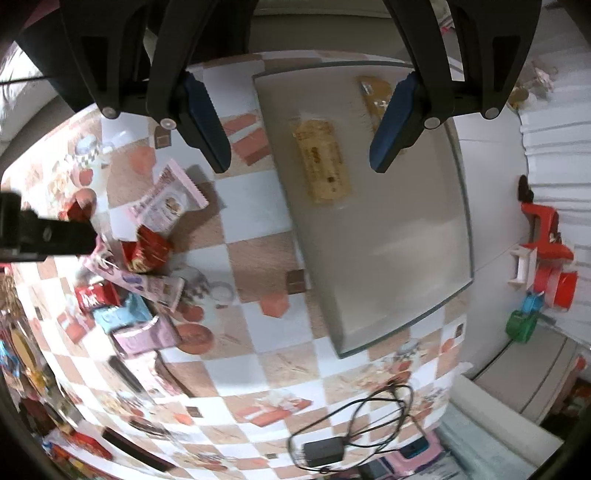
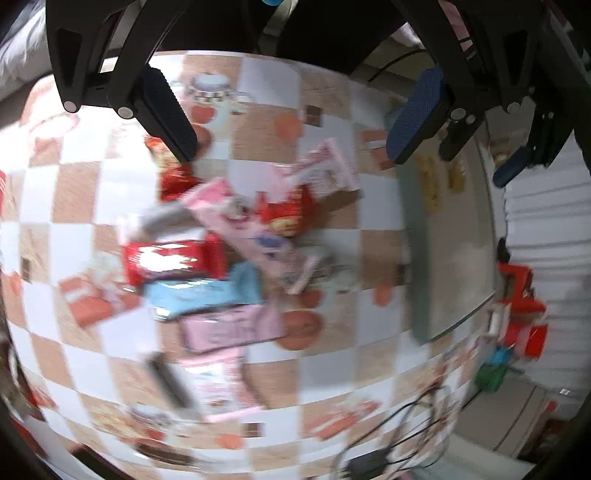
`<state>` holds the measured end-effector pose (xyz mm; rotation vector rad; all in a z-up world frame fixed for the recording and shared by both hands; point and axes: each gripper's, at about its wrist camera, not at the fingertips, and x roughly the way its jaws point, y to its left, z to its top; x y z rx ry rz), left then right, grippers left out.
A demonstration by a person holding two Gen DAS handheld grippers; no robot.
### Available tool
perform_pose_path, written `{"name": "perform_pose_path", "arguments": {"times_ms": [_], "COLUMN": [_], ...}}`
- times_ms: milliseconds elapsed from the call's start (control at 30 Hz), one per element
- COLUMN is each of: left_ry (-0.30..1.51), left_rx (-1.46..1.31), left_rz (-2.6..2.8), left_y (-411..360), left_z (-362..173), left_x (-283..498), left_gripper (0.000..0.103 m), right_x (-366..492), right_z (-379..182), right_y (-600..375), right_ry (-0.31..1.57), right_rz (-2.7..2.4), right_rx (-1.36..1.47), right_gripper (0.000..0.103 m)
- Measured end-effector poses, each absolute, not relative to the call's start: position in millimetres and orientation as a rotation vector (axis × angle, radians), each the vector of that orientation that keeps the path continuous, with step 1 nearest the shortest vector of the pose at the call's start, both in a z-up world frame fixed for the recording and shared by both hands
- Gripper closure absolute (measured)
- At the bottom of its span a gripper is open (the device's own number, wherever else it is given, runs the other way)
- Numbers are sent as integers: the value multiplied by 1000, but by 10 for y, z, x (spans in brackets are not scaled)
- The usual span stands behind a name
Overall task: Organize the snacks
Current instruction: 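Lift both open grippers from the tray toward the snack pile, then grasp the red candy with the right gripper while the left grasps the pink Crispy Cranberry packet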
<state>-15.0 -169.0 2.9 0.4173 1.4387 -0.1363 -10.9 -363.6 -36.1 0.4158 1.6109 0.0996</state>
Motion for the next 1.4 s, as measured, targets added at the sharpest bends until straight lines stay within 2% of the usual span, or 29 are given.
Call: {"name": "perform_pose_path", "arguments": {"times_ms": [167,433,700,1233,1400], "left_ry": [1369,1199,1119,1103,1160], "left_rx": [467,478,501,529,556], "left_rz": [-150,-151,-141,-109,-186], "left_y": [-1869,-2158,-2355,-2369,-2404], "left_z": [185,893,1310,1417,1195], "left_x": [-106,171,365,413,344], "left_gripper": [23,22,22,21,19], "right_x": [-202,-272,-285,-239,-279], "right_z": [-327,-308,-262,-206,-243], "right_y": [-3909,-4202,-4284,-4272,-4306], "right_ry": [1584,1552,1525,1496,1504], "right_rz": [36,-26,-36,-22,-40], "right_rx": [425,499,555,586,593], "right_gripper": [0,0,0,0,0]}}
